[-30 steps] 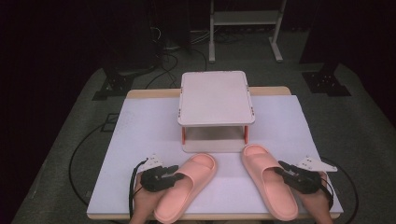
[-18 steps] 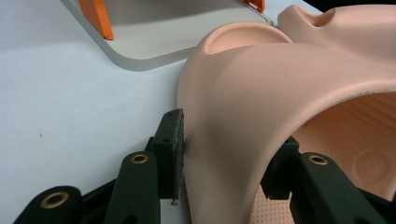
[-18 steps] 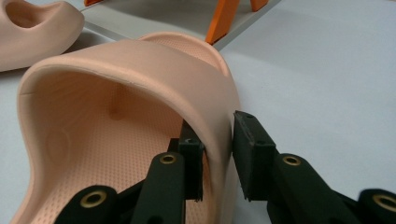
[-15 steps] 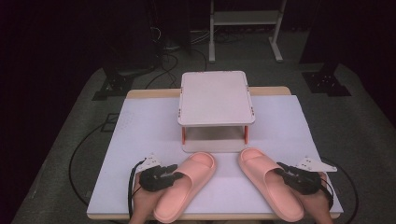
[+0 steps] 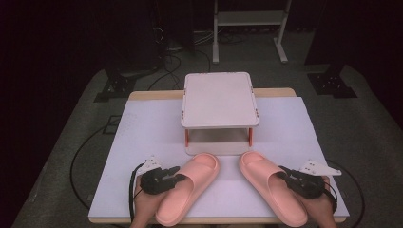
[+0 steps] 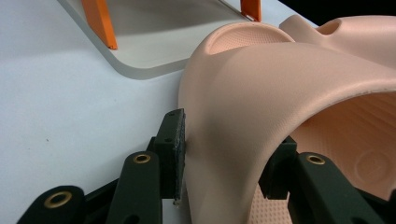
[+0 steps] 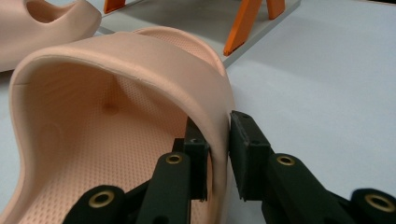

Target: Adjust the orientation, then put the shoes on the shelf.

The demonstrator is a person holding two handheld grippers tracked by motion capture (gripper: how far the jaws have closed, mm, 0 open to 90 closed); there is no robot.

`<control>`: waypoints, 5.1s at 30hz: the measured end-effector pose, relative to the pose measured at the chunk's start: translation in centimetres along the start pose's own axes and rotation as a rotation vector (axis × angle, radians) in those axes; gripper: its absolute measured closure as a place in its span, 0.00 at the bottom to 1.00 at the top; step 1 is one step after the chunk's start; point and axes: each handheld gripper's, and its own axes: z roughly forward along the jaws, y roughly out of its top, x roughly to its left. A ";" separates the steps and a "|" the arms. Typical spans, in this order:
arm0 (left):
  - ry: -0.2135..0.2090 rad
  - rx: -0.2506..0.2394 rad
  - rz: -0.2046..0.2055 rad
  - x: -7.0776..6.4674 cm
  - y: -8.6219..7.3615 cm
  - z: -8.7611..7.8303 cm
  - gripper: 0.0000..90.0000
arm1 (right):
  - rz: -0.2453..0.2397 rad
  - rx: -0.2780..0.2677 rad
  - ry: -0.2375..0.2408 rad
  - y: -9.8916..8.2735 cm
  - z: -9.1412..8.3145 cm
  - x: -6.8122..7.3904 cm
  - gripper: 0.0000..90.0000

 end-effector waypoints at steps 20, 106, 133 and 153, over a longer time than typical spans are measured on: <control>-0.037 -0.039 0.001 -0.6 0.9 -1.0 0.77 | 0.011 -0.054 0.045 1.0 -0.3 0.9 0.87; -0.083 -0.144 0.123 -2.1 13.9 -6.0 0.82 | -0.057 -0.217 0.062 13.3 -3.9 3.0 0.90; -0.030 -0.125 0.104 0.2 18.2 -3.5 0.82 | -0.008 -0.223 0.019 17.1 -1.5 0.8 0.90; 0.004 -0.117 0.092 1.1 20.9 -1.7 0.81 | -0.007 -0.207 -0.023 19.0 0.2 -0.7 0.90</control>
